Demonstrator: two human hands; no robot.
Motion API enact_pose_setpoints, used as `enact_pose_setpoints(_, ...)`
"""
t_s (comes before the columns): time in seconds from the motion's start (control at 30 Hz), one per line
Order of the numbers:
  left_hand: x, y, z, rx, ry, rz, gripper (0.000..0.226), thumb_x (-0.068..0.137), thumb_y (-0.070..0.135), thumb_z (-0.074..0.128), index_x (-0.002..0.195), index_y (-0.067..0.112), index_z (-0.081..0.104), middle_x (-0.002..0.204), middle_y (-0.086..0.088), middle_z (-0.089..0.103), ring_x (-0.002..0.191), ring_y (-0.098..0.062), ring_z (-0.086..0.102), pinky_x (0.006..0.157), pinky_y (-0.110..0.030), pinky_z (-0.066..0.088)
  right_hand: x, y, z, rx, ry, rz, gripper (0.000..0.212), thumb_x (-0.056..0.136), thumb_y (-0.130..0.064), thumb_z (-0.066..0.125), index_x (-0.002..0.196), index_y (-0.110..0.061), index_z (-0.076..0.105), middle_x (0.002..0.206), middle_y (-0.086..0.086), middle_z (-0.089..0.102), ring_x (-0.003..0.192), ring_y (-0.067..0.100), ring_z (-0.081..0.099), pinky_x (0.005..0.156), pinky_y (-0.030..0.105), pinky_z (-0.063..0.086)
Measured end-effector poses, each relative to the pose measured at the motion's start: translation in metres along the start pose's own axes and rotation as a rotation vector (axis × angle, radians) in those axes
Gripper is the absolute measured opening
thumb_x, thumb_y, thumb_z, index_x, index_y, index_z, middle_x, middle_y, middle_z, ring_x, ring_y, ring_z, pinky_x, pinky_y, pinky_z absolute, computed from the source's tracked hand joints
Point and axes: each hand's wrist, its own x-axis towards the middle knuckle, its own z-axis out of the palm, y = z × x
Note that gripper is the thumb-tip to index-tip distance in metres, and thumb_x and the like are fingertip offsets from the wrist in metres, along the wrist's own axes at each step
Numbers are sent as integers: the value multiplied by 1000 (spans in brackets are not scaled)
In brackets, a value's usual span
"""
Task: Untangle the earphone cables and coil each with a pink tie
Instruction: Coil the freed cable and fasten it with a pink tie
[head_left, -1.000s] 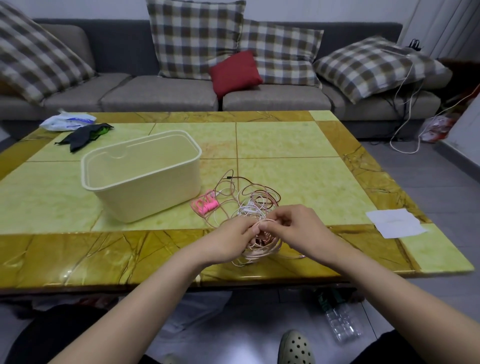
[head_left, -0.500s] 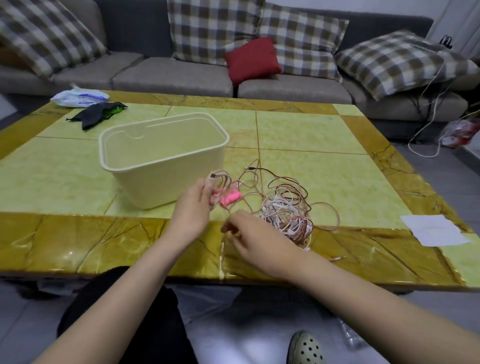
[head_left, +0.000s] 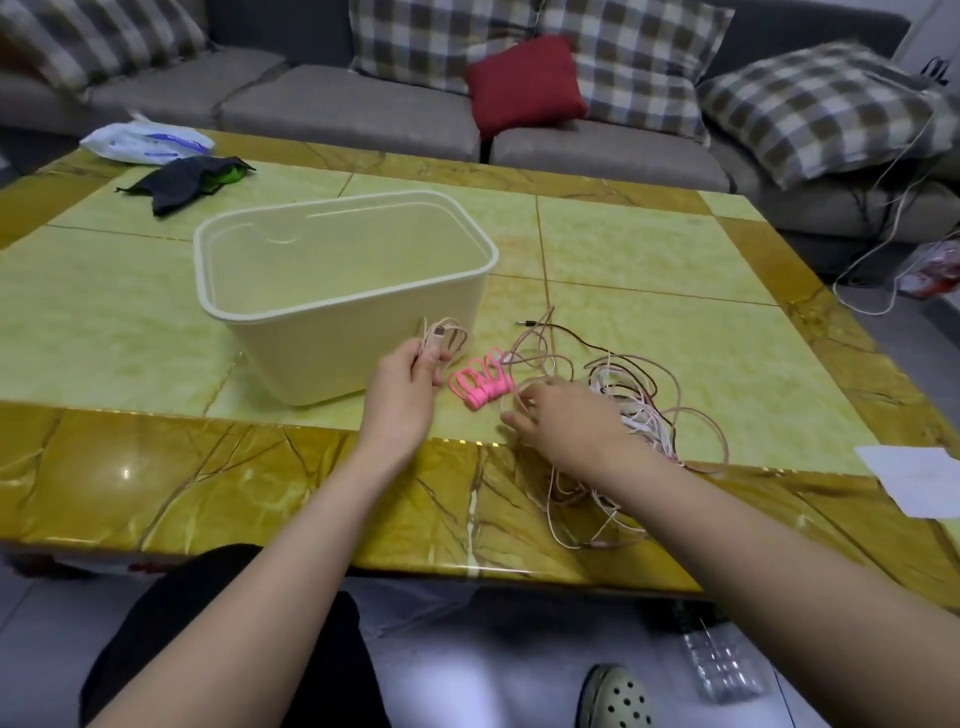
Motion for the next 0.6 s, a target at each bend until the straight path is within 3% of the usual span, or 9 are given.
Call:
enact_pose_setpoints(0.07,3,-5,1,-19,-27,-19,27,100,24,41,77,23,57,63,7,49,57,-8,44,58,-26,37,3,-1,0,13,83,46,32,97,-39,42,115,-18,60,117,6,62,105,28,60,73,33,43)
enact_pose_setpoints(0.13,4,-10,-1,-28,-50,-33,25,100,22,42,82,21,60,63,6,50,57,-8,43,56,-23,37,0,-5,-5,-29,151,34,31,95,-35,45,118,-19,58,118,4,62,104,29,60,72,33,44)
enact_pose_setpoints(0.2,6,-15,-4,-42,-57,-44,24,100,21,42,88,18,63,64,6,50,56,-7,43,53,-18,37,-14,-14,-12,-90,164,-24,33,95,-36,44,123,-21,54,122,2,59,108,28,59,73,33,44)
enact_pose_setpoints(0.37,10,-19,-8,-40,-50,-40,24,99,24,43,85,18,62,63,5,50,55,-8,43,54,-22,37,-55,-37,-31,-217,175,-216,23,96,-19,41,117,-21,50,116,-2,61,103,25,62,53,30,29)
enact_pose_setpoints(0.47,10,-22,-10,-31,-47,-32,25,99,25,43,87,15,62,62,6,51,53,-6,44,53,-18,37,-48,-48,-29,98,84,-272,35,94,-8,42,123,-23,53,119,3,62,109,26,59,79,36,47)
enact_pose_setpoints(0.53,10,-25,-11,-21,-43,-24,25,99,25,44,88,14,63,62,6,51,53,-6,44,53,-19,38,-35,-51,-18,250,-16,-285,43,90,1,42,126,-19,54,122,9,62,113,27,57,90,38,46)
enact_pose_setpoints(0.6,9,-27,-10,-28,-44,-34,25,99,24,44,90,13,64,62,6,52,52,-6,44,50,-17,37,-23,-49,-10,242,-66,-265,47,88,5,39,130,-13,50,127,13,58,118,28,53,94,36,43)
